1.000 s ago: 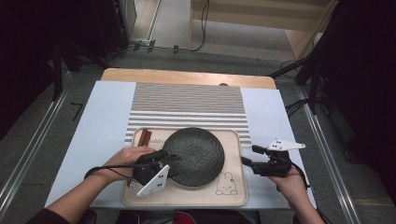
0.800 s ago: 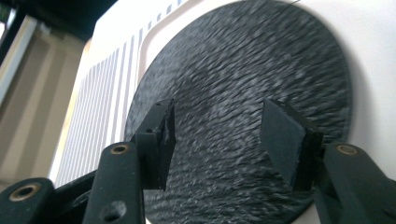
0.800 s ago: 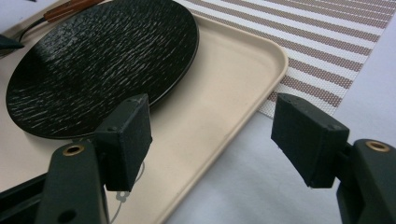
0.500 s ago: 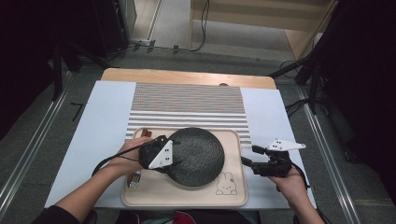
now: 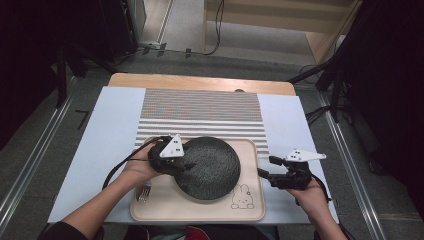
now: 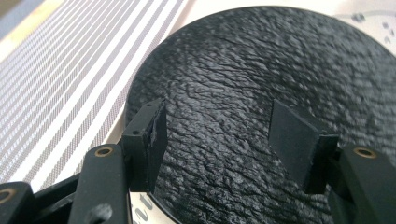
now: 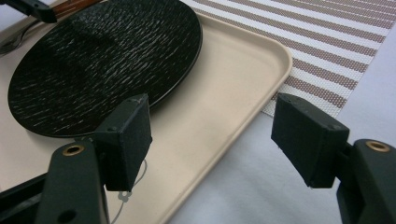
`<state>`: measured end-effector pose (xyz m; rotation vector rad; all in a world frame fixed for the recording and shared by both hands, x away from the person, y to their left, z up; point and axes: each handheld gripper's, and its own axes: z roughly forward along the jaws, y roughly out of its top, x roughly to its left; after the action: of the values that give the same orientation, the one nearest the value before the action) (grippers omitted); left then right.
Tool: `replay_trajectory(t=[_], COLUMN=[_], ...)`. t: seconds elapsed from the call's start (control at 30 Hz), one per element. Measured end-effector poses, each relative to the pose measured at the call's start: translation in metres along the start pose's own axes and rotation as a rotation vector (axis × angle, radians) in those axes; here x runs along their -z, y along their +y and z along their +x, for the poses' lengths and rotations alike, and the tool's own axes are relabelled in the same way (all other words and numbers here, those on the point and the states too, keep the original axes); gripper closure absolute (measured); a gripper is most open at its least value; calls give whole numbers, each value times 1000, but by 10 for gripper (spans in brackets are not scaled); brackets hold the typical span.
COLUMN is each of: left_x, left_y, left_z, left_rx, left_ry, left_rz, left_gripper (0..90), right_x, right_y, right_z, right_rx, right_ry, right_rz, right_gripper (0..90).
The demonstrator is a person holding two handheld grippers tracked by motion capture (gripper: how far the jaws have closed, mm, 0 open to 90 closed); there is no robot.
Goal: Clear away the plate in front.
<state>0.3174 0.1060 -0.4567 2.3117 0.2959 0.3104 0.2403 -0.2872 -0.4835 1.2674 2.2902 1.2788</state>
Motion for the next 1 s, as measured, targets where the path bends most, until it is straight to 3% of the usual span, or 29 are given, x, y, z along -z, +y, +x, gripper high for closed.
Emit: replay_trajectory(t=[0.17,0.23,0.4,0.57,0.8,1.0], left_x=[5,8,11,14,20,28], left_y=[0,-1,-6,-10,-19,-27], left_z=[12,17,25,28,32,33], left_rx=[154,192,260,295,398,441], left_ry=[-5,12,36,54,67,94], left_rz=[-22,-17,-1,13,27,18], left_gripper=[380,380,360,346,319,317], right_x=[-1,-1,-2,-3,-4,-4], right_y=[0,0,0,0,1,1], right_z=[1,0,1,1,1,2], right_rx=[-3,0,3,3,2,6], right_ry=[5,5,9,11,15,18], right_rz=[3,5,7,7,16,19], right_gripper=[266,266,266,266,266,265])
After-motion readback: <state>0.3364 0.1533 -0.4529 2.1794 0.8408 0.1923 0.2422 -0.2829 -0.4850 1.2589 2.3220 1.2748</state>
